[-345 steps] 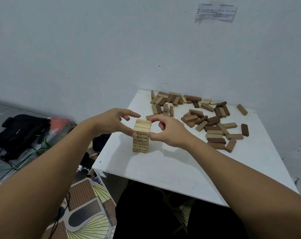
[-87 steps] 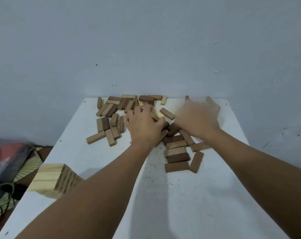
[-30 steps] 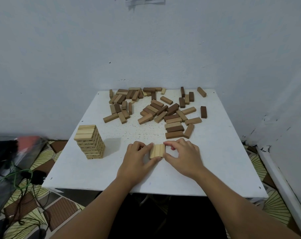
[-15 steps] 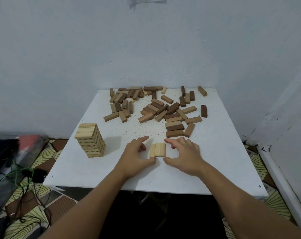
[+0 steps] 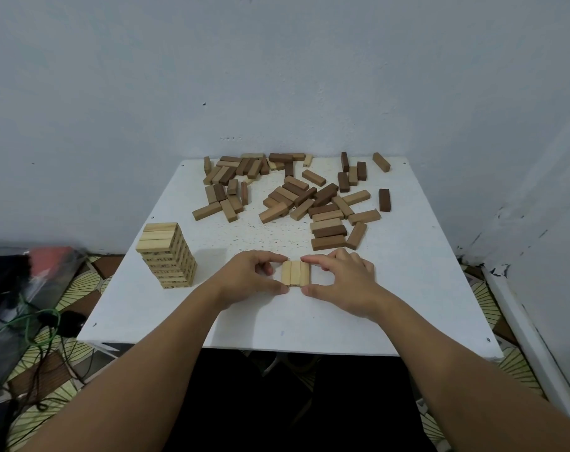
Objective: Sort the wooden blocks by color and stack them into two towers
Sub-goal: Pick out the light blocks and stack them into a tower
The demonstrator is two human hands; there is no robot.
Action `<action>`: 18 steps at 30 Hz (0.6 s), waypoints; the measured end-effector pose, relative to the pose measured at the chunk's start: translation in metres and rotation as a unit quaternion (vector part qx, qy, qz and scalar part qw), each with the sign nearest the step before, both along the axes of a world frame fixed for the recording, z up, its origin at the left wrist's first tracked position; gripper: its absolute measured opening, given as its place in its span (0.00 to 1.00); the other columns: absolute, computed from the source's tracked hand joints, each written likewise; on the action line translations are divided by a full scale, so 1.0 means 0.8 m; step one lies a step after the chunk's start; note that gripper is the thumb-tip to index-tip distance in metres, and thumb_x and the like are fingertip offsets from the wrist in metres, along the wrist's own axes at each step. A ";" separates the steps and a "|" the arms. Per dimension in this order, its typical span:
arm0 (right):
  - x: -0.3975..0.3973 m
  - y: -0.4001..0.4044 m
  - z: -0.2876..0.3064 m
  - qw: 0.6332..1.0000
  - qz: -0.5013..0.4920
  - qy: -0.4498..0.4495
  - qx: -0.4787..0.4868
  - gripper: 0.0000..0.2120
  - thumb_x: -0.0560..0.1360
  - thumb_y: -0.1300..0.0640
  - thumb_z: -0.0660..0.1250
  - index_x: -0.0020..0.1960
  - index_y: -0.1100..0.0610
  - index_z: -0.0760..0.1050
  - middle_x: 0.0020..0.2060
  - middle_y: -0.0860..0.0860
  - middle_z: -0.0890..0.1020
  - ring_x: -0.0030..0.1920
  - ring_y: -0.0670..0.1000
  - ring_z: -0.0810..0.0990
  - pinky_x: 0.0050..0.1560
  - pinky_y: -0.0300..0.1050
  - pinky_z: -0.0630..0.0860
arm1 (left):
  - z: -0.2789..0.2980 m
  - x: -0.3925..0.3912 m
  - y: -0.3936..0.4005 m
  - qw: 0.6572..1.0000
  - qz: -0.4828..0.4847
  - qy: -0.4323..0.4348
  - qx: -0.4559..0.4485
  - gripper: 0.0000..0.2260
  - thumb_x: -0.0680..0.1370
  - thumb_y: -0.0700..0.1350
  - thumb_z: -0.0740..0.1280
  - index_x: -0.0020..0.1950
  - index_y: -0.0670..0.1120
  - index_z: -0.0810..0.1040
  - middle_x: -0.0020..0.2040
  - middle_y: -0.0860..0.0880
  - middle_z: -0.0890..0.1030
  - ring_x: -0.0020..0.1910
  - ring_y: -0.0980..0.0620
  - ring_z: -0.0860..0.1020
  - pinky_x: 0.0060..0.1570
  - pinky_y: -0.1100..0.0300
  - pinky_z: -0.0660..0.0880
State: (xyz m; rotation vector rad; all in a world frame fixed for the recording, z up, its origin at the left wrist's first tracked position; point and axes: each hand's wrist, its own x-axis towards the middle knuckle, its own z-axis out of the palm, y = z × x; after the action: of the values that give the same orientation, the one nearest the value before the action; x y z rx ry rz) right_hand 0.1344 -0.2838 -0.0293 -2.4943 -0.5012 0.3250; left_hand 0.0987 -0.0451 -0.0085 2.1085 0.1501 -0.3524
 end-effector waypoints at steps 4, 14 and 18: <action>0.000 0.001 0.002 1.000 -0.001 0.004 0.000 0.29 0.74 0.33 0.70 0.73 0.30 0.67 0.54 0.40 0.69 0.63 0.46 0.64 0.63 0.46 0.54 | 0.000 -0.002 -0.001 1.000 0.002 -0.004 -0.001 0.25 0.68 0.45 0.84 0.64 0.57 0.84 0.49 0.51 0.76 0.42 0.56 0.73 0.45 0.63 0.70; 0.000 0.010 0.004 1.000 -0.023 0.008 -0.011 0.30 0.70 0.28 0.70 0.71 0.27 0.68 0.57 0.43 0.69 0.65 0.49 0.63 0.68 0.53 0.57 | 0.006 0.007 -0.007 0.999 -0.017 0.012 0.032 0.25 0.69 0.50 0.83 0.64 0.59 0.83 0.47 0.49 0.74 0.46 0.49 0.73 0.46 0.55 0.68; -0.001 0.011 0.003 1.000 -0.025 0.006 -0.008 0.28 0.71 0.29 0.71 0.69 0.28 0.69 0.57 0.43 0.69 0.65 0.49 0.63 0.68 0.54 0.57 | 0.003 0.004 -0.008 0.998 -0.032 -0.015 0.049 0.22 0.70 0.52 0.82 0.63 0.62 0.83 0.50 0.50 0.74 0.48 0.49 0.73 0.49 0.55 0.70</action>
State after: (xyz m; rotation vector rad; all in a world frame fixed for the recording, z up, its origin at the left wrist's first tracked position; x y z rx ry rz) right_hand 0.1333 -0.2752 -0.0268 -2.5146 -0.4323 0.3262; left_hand 0.1018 -0.0515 -0.0061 2.2177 0.0837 -0.3589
